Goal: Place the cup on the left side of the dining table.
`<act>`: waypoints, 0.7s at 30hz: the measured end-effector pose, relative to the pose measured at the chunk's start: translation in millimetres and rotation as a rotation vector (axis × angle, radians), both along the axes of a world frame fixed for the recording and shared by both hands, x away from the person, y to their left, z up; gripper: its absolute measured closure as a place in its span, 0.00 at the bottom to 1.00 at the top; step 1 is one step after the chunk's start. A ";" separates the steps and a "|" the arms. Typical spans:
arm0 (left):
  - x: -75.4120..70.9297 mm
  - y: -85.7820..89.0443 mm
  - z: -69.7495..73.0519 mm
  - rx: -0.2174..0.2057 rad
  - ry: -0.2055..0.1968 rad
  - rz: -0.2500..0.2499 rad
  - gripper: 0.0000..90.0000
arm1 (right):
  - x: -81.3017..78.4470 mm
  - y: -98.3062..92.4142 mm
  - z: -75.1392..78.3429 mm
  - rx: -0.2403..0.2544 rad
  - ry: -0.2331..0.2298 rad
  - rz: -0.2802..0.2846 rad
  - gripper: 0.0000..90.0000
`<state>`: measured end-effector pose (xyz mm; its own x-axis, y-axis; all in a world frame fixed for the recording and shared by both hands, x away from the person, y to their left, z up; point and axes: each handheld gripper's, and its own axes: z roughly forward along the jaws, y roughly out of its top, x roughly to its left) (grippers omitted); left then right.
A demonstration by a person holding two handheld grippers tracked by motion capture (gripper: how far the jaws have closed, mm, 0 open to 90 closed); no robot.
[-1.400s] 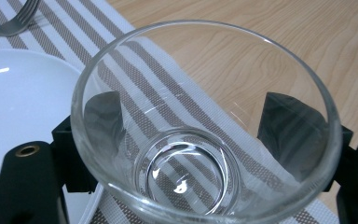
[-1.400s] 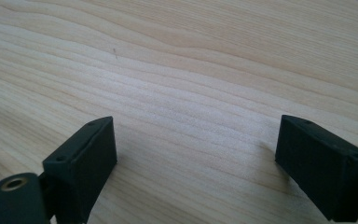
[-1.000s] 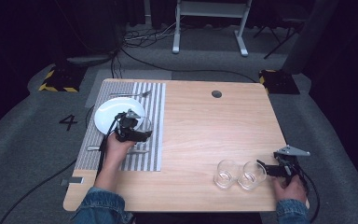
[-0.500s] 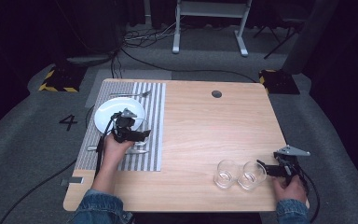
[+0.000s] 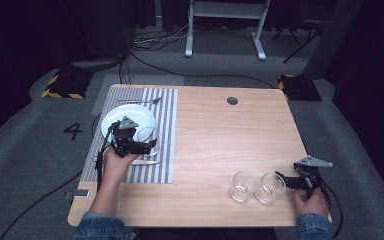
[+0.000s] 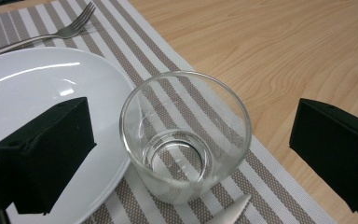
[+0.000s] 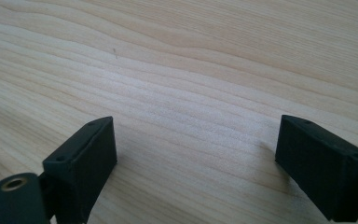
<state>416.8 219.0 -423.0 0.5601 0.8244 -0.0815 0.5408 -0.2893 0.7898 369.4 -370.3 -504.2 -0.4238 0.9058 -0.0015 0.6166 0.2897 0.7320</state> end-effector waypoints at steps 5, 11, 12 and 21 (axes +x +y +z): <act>-22.2 14.7 7.3 -0.044 -0.045 0.030 0.00 | 0.1 0.0 0.0 0.000 0.000 0.000 0.14; -48.9 32.5 10.8 -0.042 -0.045 0.064 0.00 | 0.2 0.0 0.0 0.000 -0.001 0.001 0.14; -52.7 34.4 11.4 -0.038 -0.047 0.067 0.00 | 0.1 -0.1 0.0 0.000 0.000 0.001 0.14; -77.4 47.0 13.1 -0.033 -0.040 0.095 0.00 | 0.2 0.0 0.0 0.000 -0.001 0.001 0.14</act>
<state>339.4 266.0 -409.9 0.4826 0.8713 -0.0889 0.5325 -0.2113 0.8197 369.6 -370.3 -504.2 -0.4248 0.9053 -0.0017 0.6159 0.2904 0.7324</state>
